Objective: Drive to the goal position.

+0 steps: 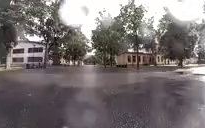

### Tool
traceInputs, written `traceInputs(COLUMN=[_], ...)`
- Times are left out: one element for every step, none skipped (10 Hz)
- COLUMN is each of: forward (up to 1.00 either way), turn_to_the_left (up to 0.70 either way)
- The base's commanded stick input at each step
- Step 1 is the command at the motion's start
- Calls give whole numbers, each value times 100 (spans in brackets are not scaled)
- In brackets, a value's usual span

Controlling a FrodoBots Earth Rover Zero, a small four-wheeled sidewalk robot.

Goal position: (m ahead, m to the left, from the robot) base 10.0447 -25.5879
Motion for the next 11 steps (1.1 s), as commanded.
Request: traceInputs(forward=[85,85,85,85,85,85,85,85,85,85,85], turn_to_the_left=[0,-14,-34,-33,-19,-4,0,0,0,0,0])
